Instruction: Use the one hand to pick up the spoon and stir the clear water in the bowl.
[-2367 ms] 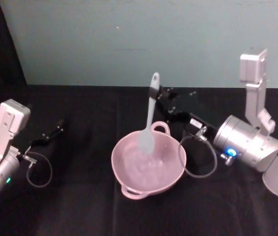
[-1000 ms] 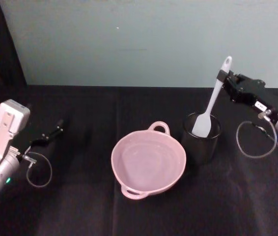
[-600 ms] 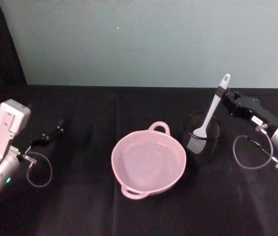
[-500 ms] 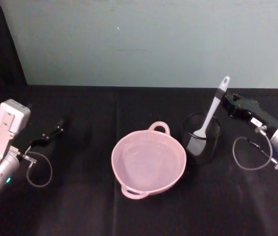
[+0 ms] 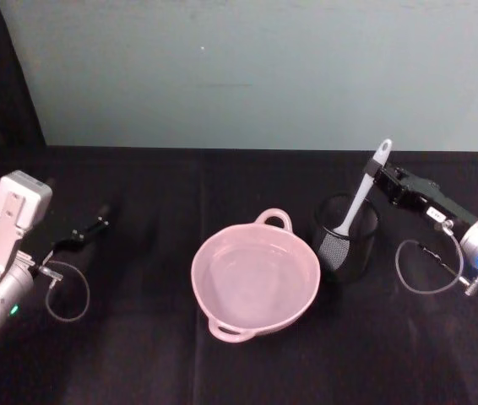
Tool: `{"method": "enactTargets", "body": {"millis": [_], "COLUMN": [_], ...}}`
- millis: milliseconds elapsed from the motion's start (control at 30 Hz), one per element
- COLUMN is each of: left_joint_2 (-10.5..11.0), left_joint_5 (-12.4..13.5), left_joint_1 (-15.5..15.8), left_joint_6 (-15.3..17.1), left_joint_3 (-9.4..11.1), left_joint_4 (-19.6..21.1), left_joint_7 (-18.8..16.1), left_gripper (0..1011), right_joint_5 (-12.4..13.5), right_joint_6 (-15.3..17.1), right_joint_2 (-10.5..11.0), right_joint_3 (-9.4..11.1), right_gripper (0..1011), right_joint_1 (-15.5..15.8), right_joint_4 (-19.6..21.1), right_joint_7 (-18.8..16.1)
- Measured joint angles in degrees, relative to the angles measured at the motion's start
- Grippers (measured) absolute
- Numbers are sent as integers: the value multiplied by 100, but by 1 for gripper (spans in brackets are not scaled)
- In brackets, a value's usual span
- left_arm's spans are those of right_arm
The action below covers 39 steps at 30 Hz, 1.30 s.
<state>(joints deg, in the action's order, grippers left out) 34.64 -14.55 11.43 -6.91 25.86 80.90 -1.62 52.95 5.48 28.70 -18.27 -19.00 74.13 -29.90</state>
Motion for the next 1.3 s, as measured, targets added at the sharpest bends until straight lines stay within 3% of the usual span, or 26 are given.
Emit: {"method": "enactTargets", "body": {"millis": [133,367,633,867,1100,1300], "left_joint_2": [0,0,0,0,0,0], "left_joint_5": [0,0,0,0,0,0], "left_joint_1": [0,0,0,0,0,0], "left_joint_6": [0,0,0,0,0,0], "left_joint_3": [0,0,0,0,0,0], "left_joint_4": [0,0,0,0,0,0], "left_joint_7": [0,0,0,0,0,0], "left_gripper": [1005,1005,1005,1005,1005,1005], "right_joint_5": [94,162,-19,-462,-951,-1444], "right_joint_6": [37,46,93,334,501,589], "right_joint_2": [-22,1,109,439,902,1055], "right_joint_3": [-12,-26,-110,-144,70,153], "right_gripper": [336,590,820,1000,1002,1002], "right_joint_1": [-33,-53,-33,257,789,967], "right_joint_4": [-109,-311,-279,404,1395,1663], "right_joint_7": [-24,-5,203,869,1551,2070]}}
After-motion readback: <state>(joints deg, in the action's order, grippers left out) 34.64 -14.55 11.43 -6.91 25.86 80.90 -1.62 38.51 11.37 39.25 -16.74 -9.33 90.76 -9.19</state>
